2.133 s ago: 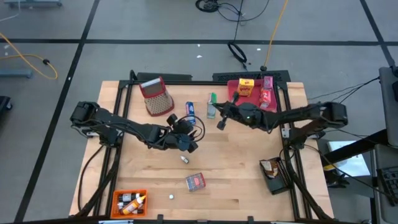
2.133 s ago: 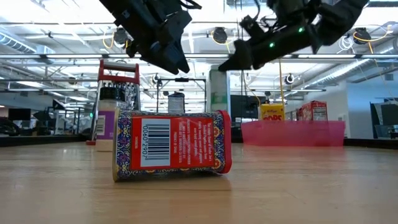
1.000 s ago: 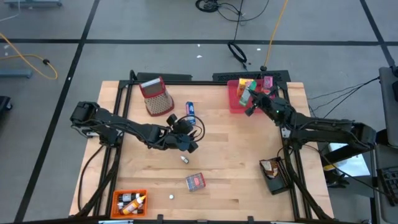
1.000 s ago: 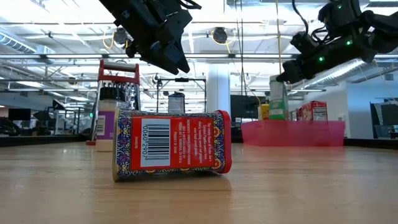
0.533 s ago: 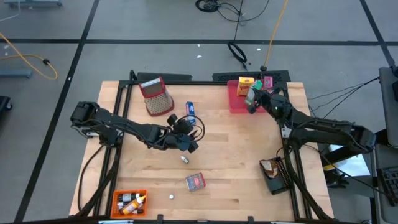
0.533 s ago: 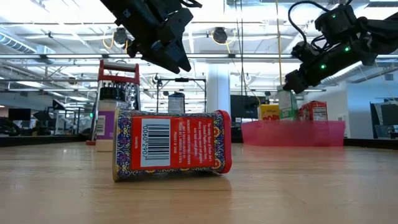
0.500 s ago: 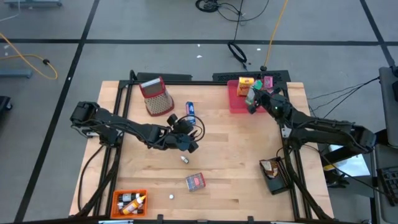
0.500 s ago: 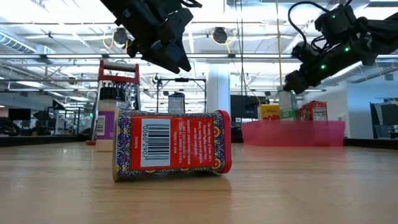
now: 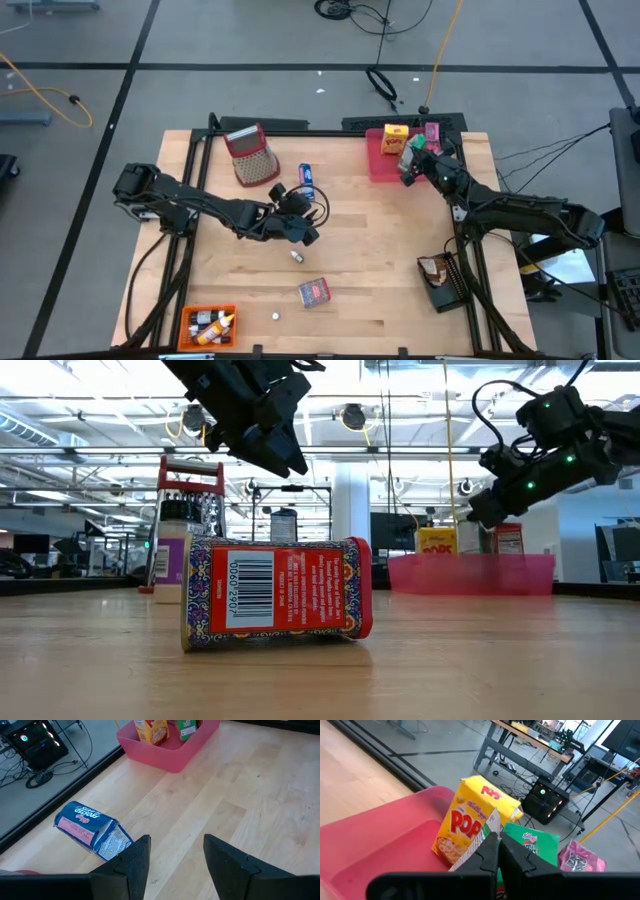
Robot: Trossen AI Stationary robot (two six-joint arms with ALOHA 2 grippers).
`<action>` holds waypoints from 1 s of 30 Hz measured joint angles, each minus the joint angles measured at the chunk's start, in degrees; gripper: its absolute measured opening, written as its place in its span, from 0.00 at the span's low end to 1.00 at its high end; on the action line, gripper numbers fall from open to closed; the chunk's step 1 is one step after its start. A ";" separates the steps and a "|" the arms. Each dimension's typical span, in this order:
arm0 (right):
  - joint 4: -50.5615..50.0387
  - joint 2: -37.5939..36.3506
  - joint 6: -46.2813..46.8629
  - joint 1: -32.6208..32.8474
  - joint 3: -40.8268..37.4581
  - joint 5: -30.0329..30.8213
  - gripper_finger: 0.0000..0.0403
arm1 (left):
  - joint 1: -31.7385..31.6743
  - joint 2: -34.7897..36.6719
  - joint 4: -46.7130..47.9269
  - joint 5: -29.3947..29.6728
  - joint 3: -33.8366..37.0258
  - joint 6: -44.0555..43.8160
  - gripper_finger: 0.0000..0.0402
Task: Pick & Place Kitchen Items
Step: Put the green cereal box into the pink bin
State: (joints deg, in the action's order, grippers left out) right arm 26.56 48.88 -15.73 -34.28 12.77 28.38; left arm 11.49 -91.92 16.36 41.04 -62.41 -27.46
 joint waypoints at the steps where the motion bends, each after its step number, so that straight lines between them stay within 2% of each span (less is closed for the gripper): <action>1: -0.12 0.00 0.00 -0.02 -0.04 0.06 0.00 | 0.00 0.00 0.01 0.01 0.00 -0.04 0.46; 4: -0.24 -0.09 -0.02 -0.04 -0.06 0.53 0.00 | 0.00 0.00 0.00 0.02 0.00 -0.02 0.46; 10: -0.24 -0.80 0.39 -0.04 -0.06 7.67 0.07 | 0.00 0.00 0.00 0.00 0.00 -0.09 0.46; 17: -1.92 -1.77 1.28 1.66 -0.06 5.87 0.20 | 0.00 0.00 0.02 0.02 0.00 -0.13 0.46; 30: -1.53 -1.95 1.05 2.91 -0.04 6.12 0.43 | 0.00 0.00 0.02 0.00 0.00 -0.17 0.46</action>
State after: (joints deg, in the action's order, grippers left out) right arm 25.04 46.93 -14.68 -31.37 12.73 34.50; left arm 11.49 -91.92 16.38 41.04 -62.41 -27.64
